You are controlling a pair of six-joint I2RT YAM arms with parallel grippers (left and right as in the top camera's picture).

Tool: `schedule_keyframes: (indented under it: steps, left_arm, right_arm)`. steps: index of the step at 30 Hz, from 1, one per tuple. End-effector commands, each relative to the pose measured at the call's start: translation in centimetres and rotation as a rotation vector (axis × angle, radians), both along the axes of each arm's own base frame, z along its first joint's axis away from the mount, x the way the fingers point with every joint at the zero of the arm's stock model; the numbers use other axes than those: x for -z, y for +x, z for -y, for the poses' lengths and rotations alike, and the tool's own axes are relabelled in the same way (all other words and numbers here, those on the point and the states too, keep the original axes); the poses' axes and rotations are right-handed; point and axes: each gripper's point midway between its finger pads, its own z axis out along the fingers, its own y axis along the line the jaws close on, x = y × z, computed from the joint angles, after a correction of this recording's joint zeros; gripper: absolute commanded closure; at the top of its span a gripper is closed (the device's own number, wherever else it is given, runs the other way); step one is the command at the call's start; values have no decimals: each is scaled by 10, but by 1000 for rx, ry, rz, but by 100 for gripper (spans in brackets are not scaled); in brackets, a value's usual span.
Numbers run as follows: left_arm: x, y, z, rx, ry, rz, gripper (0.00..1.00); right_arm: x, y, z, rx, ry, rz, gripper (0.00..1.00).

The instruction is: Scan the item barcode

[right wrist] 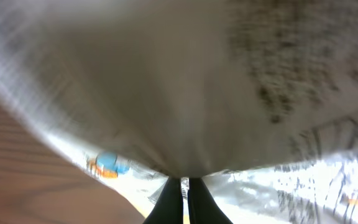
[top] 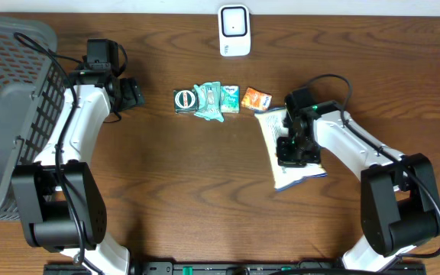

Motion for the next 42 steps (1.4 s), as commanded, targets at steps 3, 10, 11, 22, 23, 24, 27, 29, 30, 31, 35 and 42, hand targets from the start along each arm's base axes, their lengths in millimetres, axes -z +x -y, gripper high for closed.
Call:
schedule_keyframes:
  steps: [3, 10, 11, 22, 23, 24, 27, 29, 30, 31, 35, 42]
  left_arm:
    - [2, -2, -1, 13, 10, -9, 2]
    - [2, -2, -1, 13, 10, -10, 3]
    - [2, -2, -1, 13, 10, -10, 3]
    - [2, -2, -1, 13, 10, -10, 3]
    - [2, -2, -1, 13, 10, -10, 3]
    - [2, -2, -1, 13, 10, -10, 2]
    - [2, -2, -1, 13, 10, -10, 3]
    - [2, -2, -1, 13, 10, -9, 2]
    - [2, -2, -1, 13, 10, -10, 2]
    - [2, -2, -1, 13, 10, -9, 2]
    - [2, -2, -1, 13, 10, -10, 2]
    - [2, -2, -1, 13, 10, -9, 2]
  right_arm:
    - [-11, 0, -39, -17, 169, -15, 99]
    - [-58, 11, -13, -59, -2, -22, 99]
    - [-62, 12, -12, -71, -12, -19, 99]
    - [-69, 30, -17, -105, 1, 60, 94]
    - [-69, 31, -17, -105, 3, 64, 93]
    - [-69, 32, -17, -105, 3, 67, 92]
    - [-69, 34, -18, -106, 6, 77, 87]
    - [-69, 37, -19, -150, 12, 96, 86]
    - [-70, 38, -19, -174, 12, 103, 86]
    - [-70, 39, -18, -180, 9, 106, 87]
    - [-82, 53, -13, -153, 1, 146, 89]
    - [-105, 76, -16, -119, 22, 230, 85]
